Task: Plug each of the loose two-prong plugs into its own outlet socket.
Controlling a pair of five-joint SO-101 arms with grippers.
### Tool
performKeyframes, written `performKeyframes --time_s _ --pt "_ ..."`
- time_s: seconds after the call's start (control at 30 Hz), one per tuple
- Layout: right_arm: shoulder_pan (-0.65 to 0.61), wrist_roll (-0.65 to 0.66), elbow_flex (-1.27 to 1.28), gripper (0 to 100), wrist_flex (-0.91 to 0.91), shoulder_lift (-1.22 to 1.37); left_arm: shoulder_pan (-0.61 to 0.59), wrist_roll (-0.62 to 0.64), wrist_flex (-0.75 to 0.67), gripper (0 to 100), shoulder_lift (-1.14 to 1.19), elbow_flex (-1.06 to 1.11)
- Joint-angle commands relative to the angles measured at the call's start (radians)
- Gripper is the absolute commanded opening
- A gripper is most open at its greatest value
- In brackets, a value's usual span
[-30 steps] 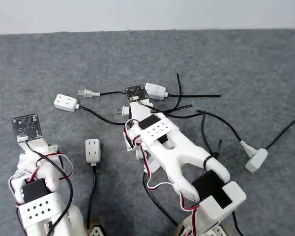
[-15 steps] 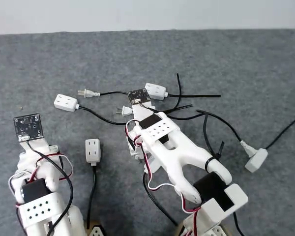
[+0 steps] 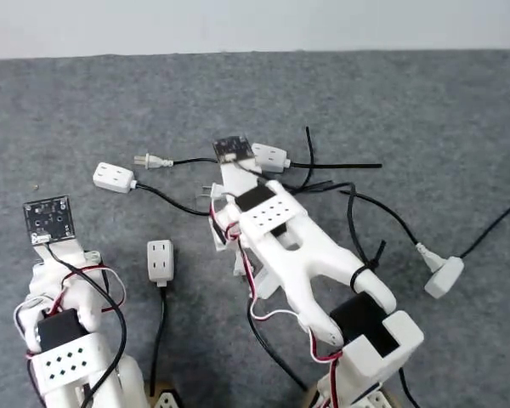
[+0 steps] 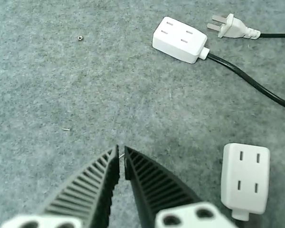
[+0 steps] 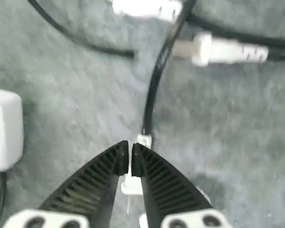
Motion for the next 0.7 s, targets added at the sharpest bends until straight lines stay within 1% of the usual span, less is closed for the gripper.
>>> performKeyframes --time_s 0.0,0.4,0.47,0.57,0.67 --pt "0.015 0.003 -0.077 0.9 0.012 -0.008 0.002 -0.008 -0.002 1 0.0 -0.038" --pt "0.036 0.018 -0.015 1.2 0.025 -0.007 0.002 -0.009 -0.005 1 0.0 -0.038" --pt "0.036 0.051 -0.018 5.1 0.054 -0.007 0.002 -0.009 -0.005 1 0.0 -0.038" --pt "0.036 0.06 -0.015 12.6 0.076 -0.007 0.002 -0.009 -0.005 1 -0.002 -0.038" --pt "0.036 0.06 -0.015 10.6 0.073 -0.007 0.002 -0.009 -0.005 1 -0.002 -0.038"
